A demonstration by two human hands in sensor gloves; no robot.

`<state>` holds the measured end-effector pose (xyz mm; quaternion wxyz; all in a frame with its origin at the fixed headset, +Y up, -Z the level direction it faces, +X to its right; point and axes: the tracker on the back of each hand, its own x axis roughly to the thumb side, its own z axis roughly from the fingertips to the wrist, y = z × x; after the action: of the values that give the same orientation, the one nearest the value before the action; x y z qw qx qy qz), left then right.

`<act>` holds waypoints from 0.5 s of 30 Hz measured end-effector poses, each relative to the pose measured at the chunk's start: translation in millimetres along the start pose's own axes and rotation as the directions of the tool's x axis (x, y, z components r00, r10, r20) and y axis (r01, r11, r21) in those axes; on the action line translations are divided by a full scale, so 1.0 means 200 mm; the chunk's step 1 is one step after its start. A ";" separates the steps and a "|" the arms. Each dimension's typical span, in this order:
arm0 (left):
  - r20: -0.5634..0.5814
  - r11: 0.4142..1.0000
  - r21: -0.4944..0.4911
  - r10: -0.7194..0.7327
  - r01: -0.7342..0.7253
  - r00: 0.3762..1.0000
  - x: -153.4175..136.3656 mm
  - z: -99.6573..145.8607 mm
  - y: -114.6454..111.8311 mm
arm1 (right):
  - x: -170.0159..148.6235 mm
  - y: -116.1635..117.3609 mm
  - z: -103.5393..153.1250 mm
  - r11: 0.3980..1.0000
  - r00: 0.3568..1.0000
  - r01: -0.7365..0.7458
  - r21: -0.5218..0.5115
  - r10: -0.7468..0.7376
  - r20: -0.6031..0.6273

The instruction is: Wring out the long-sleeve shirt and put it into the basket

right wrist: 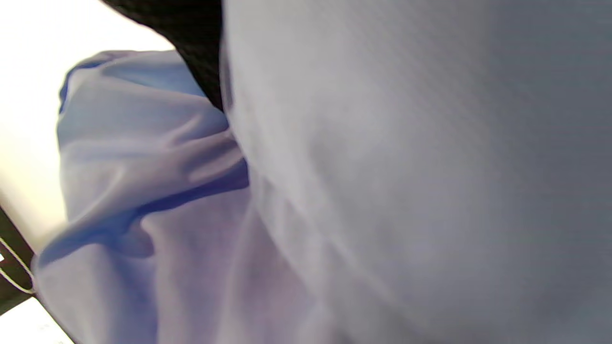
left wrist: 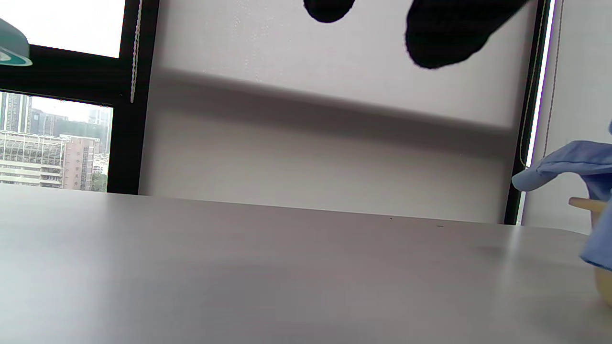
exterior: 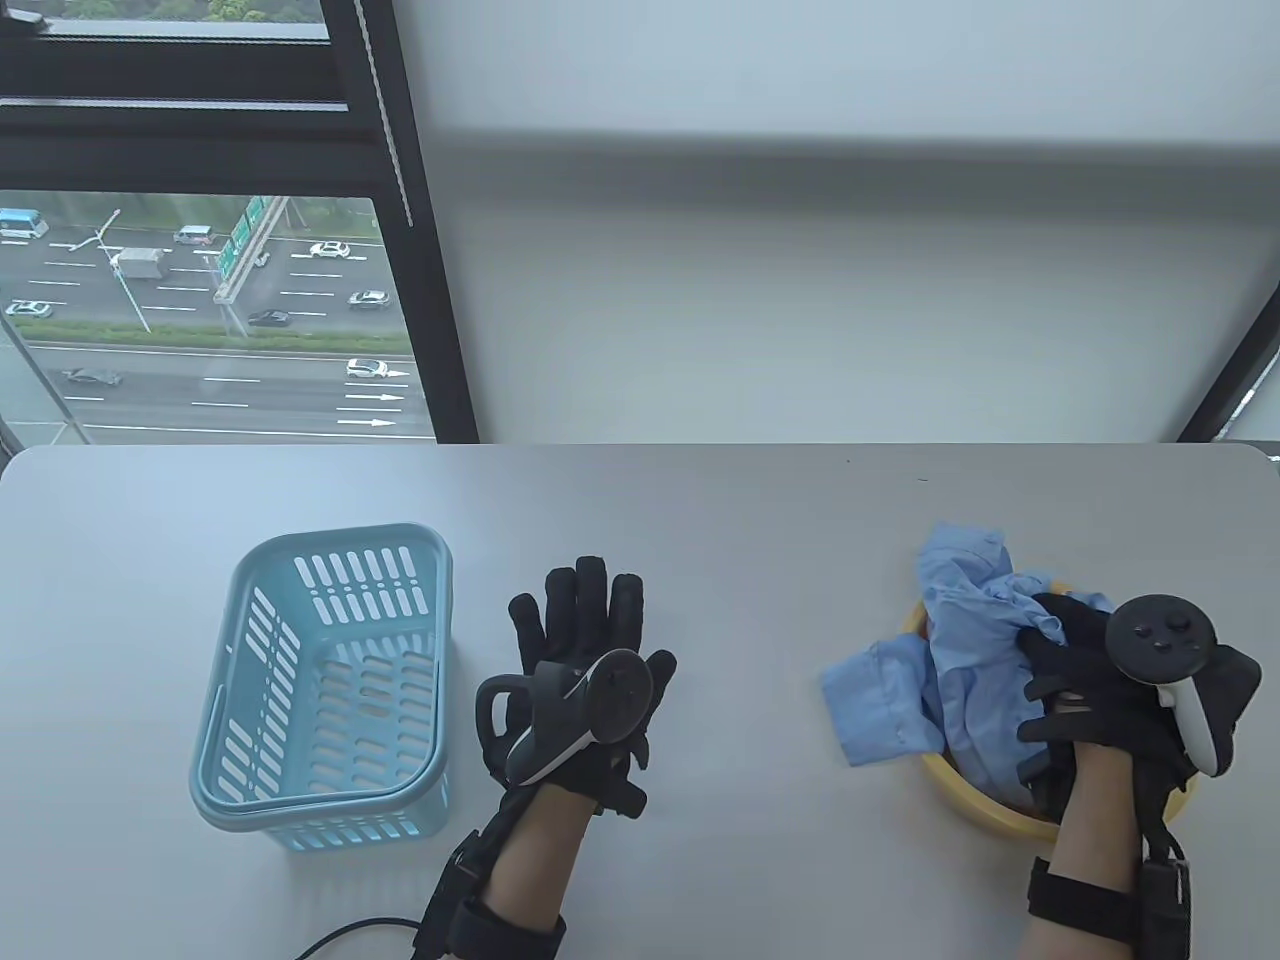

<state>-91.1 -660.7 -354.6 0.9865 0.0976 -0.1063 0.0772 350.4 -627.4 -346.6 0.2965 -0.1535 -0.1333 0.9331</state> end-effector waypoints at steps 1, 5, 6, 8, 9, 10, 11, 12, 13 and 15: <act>0.000 1.000 0.001 0.004 -0.004 1.000 0.00 0.00 0.00 | 0.04 -0.03 0.02 0.998 0.999 0.029 -0.047 -0.026 0.046; 0.001 1.000 0.010 0.022 -0.022 1.000 -0.01 0.00 0.01 | 0.17 -0.14 0.12 0.976 0.962 0.180 -0.122 -0.149 0.227; 0.003 0.999 0.013 0.038 -0.038 0.999 -0.01 0.00 0.02 | 0.22 -0.16 0.15 0.968 0.942 0.221 -0.118 -0.181 0.281; 0.012 0.996 0.021 0.082 -0.082 0.997 -0.02 0.01 0.04 | 0.28 -0.17 0.19 0.951 0.904 0.293 -0.100 -0.242 0.354; 0.020 0.993 0.032 0.110 -0.110 0.994 -0.02 0.01 0.05 | 0.33 -0.17 0.22 0.941 0.875 0.331 -0.073 -0.277 0.396; 0.027 0.991 0.042 0.126 -0.127 0.992 -0.02 0.01 0.07 | 0.36 -0.16 0.23 0.935 0.859 0.351 -0.053 -0.299 0.416; 0.035 0.988 0.056 0.145 -0.147 0.989 -0.02 0.02 0.09 | 0.40 -0.15 0.25 0.929 0.836 0.370 -0.021 -0.323 0.443; 0.041 0.984 0.070 0.162 -0.164 0.986 -0.02 0.03 0.10 | 0.43 -0.14 0.26 0.928 0.822 0.373 0.002 -0.332 0.463; 0.049 0.978 0.091 0.183 -0.187 0.982 -0.03 0.04 0.13 | 0.47 -0.12 0.28 0.931 0.806 0.362 0.039 -0.334 0.488; 0.065 0.964 0.131 0.226 -0.233 0.972 -0.04 0.06 0.19 | 0.55 -0.07 0.31 0.945 0.804 0.315 0.087 -0.315 0.505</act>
<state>-107.0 -628.2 -339.2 0.9589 0.1545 -0.1358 0.1956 249.7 -560.9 -307.3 0.4009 0.1243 -0.2314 0.8777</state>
